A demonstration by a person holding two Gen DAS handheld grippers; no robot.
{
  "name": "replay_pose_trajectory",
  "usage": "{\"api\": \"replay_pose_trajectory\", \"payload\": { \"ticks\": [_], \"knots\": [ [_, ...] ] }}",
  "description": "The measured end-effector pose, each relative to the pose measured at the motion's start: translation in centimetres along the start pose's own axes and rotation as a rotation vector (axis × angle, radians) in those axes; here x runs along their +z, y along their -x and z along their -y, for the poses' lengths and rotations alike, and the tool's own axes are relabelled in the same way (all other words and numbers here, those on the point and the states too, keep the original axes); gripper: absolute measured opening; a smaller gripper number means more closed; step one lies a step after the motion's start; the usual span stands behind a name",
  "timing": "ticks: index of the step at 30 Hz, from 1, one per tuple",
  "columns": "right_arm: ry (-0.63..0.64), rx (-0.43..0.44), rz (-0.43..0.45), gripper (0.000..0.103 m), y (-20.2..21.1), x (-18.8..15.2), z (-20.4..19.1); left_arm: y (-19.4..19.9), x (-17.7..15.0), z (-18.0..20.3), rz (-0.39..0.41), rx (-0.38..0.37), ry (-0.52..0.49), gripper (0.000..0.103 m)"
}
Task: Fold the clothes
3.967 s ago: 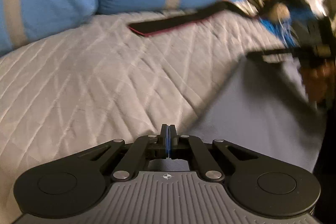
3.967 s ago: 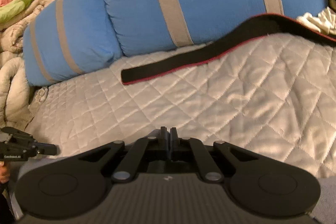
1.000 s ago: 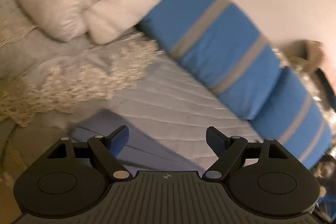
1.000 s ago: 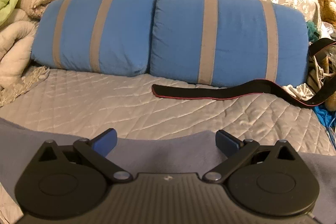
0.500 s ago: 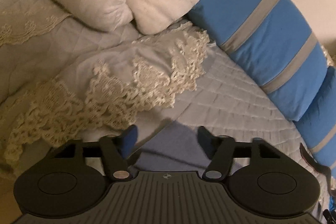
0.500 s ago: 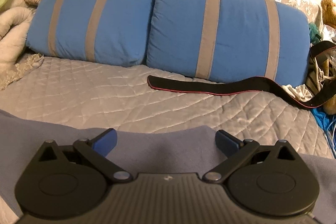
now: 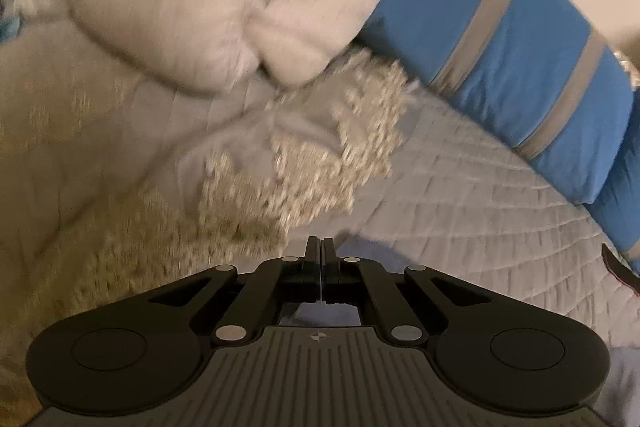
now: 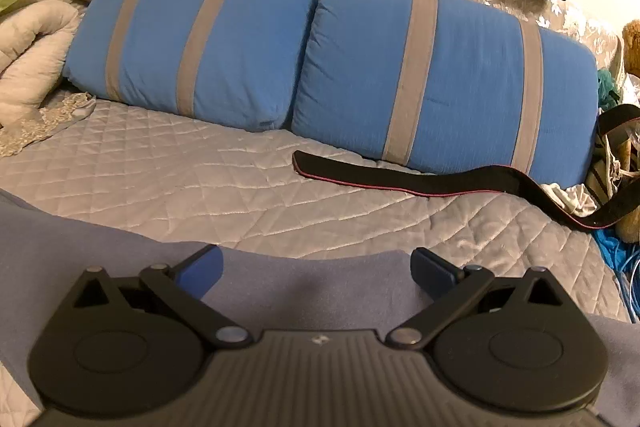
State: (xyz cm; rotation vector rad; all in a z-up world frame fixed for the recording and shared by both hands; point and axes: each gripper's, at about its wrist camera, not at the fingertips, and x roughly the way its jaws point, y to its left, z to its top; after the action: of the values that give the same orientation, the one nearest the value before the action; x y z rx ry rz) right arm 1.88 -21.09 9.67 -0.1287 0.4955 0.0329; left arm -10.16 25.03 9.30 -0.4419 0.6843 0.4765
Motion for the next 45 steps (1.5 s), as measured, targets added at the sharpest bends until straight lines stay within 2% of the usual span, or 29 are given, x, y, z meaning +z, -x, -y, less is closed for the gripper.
{"api": "replay_pose_trajectory", "payload": {
  "ticks": [3,4,5,7,8,13,19,24,33,37,45],
  "knots": [
    [0.007,-0.003,0.002,0.103,0.0,0.0,-0.1,-0.1,0.3,0.1,-0.015,0.068,0.007,0.004],
    [0.009,-0.005,0.002,0.103,0.0,0.0,-0.1,-0.4,0.4,0.0,-0.037,0.075,0.013,0.012],
    [0.008,-0.003,0.003,0.103,0.0,0.0,-0.1,-0.6,0.4,-0.1,-0.057,0.078,0.022,0.028],
    [0.008,0.000,0.005,0.103,0.1,0.1,-0.1,-0.8,0.3,-0.7,-0.074,0.050,0.057,0.038],
    [0.009,0.002,0.007,0.103,0.1,0.1,-0.1,-0.9,0.3,-1.0,-0.082,0.038,0.071,0.038],
    [0.012,0.004,0.008,0.103,0.1,0.1,-0.1,-1.4,-0.2,-1.5,-0.121,0.020,0.099,0.037],
    [0.013,0.005,0.009,0.103,0.2,0.0,-0.1,-1.7,-0.6,-0.9,-0.155,-0.018,0.080,0.001],
    [0.013,0.005,0.011,0.103,0.2,0.1,-0.2,-0.1,-0.4,0.1,-0.041,0.016,0.004,0.000],
    [0.023,0.008,0.015,0.103,0.2,0.3,-0.5,1.9,1.3,3.1,0.140,-0.030,-0.077,0.000],
    [0.025,0.007,0.012,0.103,0.1,0.2,-0.5,1.4,1.7,5.1,0.176,-0.029,-0.140,0.000],
    [0.024,0.006,0.005,0.103,-0.1,0.1,-0.4,-1.2,2.3,5.9,0.154,0.010,-0.180,0.000]
  ]
}}
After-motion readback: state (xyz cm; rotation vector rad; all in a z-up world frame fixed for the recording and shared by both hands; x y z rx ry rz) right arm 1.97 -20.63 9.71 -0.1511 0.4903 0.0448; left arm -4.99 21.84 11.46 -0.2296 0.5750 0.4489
